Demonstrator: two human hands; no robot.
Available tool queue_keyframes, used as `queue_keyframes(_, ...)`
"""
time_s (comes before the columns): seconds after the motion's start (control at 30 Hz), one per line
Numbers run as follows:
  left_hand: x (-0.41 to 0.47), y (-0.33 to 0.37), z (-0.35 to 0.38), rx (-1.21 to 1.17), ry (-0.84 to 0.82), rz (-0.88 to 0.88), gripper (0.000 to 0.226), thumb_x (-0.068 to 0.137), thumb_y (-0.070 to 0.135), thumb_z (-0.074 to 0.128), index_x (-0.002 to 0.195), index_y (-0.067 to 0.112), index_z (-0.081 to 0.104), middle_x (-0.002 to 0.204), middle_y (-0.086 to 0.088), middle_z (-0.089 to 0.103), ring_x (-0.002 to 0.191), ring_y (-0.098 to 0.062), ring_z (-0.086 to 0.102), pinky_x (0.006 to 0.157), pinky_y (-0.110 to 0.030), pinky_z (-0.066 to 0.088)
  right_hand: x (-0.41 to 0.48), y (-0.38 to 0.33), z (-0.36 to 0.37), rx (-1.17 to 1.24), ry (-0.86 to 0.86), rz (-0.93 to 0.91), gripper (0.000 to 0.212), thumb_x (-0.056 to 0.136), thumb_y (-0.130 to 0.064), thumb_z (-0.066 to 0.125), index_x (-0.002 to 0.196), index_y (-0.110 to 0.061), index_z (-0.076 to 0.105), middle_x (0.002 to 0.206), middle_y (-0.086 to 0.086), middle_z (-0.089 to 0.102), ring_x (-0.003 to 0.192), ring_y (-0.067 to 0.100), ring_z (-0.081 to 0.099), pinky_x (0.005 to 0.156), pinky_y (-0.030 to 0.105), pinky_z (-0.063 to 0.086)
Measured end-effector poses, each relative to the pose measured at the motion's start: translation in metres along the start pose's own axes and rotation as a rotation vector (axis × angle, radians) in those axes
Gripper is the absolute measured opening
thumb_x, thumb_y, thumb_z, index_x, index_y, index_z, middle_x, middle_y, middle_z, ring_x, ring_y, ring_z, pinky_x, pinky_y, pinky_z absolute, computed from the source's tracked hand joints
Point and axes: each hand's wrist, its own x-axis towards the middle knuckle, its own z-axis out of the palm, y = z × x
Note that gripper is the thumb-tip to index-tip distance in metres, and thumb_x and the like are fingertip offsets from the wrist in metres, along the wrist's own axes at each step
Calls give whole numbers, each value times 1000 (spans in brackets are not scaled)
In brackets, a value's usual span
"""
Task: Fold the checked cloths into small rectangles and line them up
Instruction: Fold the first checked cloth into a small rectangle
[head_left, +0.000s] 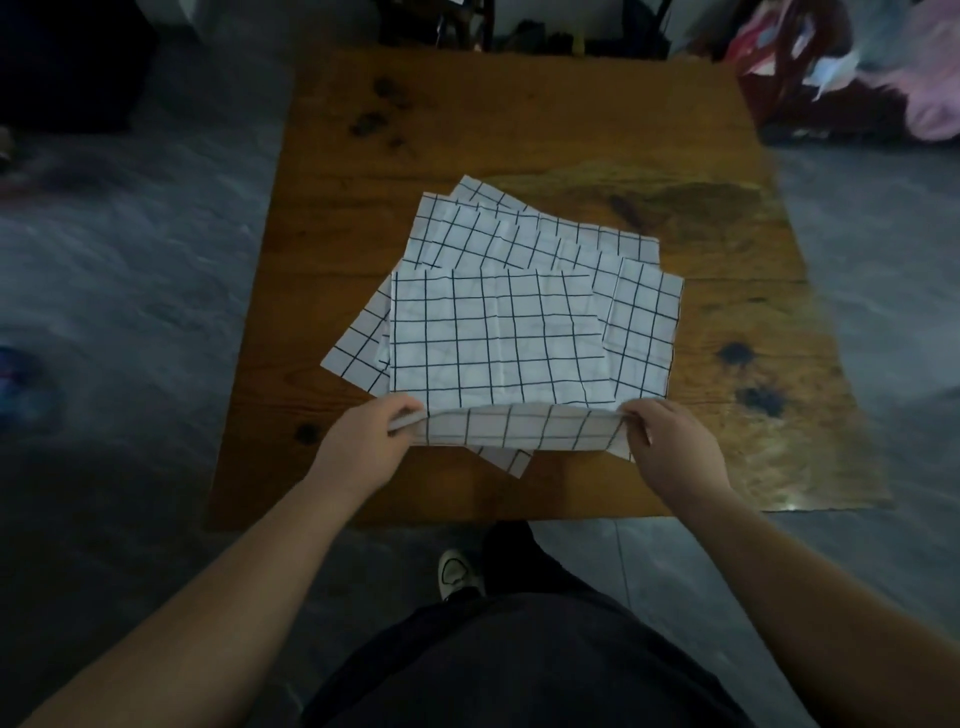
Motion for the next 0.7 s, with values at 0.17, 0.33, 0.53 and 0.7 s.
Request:
queue_keyframes(0.17,57,23,-24,-71,137,-59,12,101,21,58,110,26,63,91,12,61,76,-4,57,61,-19,43,62,-8,-18,33,69,-16,22,103,-21,53,116,-15,69,107,0,71,99,23,63,73,31,44)
queue_keyframes(0.33,132,29,-36,-70,175,-166,10,101,23,58,108,20,66,87,6,63,71,-13,58,60,-28,47,136,-11,-17,19,20,-27,21,104,-25,49,111,-16,67,102,2,66,95,24,59,68,33,44)
queue_keyframes(0.53,205,17,-35,16,142,-291,5,101,27,57,102,24,61,87,4,62,69,-11,55,55,-25,37,219,-3,3,15,-66,-20,24,105,-28,47,110,-16,66,102,2,64,99,27,57,73,36,44)
queue_keyframes(0.7,238,5,-26,16,177,-373,26,100,25,58,126,22,58,103,1,66,75,-13,61,58,-28,43,266,1,19,28,-145,26,27,103,-30,51,125,-19,61,122,5,61,118,29,53,84,40,48)
